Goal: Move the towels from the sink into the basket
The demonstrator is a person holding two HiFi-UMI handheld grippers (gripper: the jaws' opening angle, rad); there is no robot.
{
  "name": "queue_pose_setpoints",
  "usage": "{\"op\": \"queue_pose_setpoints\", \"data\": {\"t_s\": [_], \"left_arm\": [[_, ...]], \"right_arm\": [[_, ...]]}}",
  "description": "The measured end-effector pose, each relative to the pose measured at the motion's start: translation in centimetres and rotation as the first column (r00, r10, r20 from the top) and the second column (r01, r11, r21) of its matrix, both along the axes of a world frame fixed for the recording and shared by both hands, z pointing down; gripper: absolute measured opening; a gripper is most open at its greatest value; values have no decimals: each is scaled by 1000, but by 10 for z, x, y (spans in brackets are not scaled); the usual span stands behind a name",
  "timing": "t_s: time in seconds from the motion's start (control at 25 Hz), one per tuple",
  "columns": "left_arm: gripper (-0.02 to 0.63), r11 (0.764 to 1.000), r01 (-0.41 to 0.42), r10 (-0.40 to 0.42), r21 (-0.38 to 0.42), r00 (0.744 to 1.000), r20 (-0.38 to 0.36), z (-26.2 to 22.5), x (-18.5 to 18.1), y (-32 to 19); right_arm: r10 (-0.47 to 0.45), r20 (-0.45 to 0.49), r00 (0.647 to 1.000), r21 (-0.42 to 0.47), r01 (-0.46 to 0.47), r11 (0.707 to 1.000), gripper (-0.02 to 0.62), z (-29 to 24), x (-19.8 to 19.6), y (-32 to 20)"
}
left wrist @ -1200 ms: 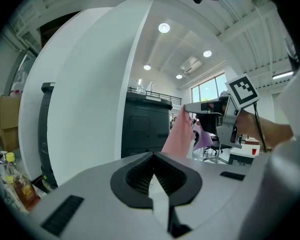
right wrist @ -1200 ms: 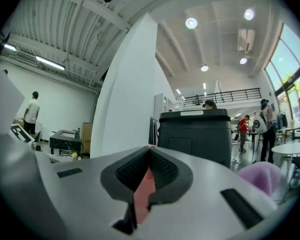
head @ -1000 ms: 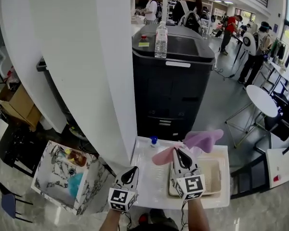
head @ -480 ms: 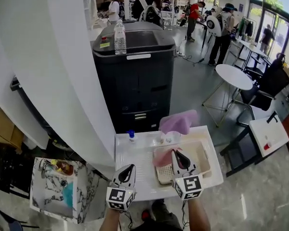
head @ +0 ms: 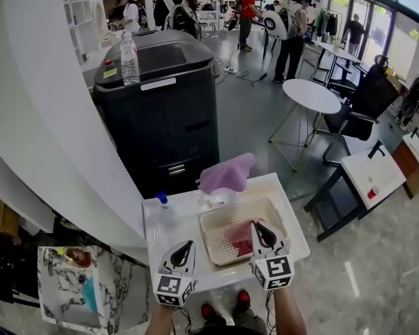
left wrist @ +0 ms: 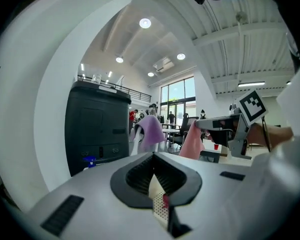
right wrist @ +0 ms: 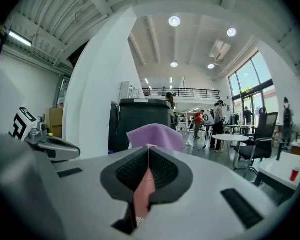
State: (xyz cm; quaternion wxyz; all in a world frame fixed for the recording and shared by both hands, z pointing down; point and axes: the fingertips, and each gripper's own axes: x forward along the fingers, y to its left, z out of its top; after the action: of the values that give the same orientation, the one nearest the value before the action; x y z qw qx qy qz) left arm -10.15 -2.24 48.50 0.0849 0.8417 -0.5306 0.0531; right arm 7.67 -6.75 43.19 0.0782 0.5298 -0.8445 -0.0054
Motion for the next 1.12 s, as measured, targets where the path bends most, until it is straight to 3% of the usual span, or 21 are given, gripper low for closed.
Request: {"op": "queue_pose_setpoints", "data": {"t_s": [0.24,0.56,1.12], "left_arm": [[3,999,0,0,-53,1000,4,20,27,-8],[3,990,45,-43,-136,999,17,58,50,-16],[3,956,151,-150,-253,988,26,117,68,-20]], "right_arm": [[1,9,1000,-81,-1,997,31,38,28,-10],[-66,20,998,-195,68,978,31,96,40,-26],[-185,41,982,-397,186,899,31,201,42,-35]]}}
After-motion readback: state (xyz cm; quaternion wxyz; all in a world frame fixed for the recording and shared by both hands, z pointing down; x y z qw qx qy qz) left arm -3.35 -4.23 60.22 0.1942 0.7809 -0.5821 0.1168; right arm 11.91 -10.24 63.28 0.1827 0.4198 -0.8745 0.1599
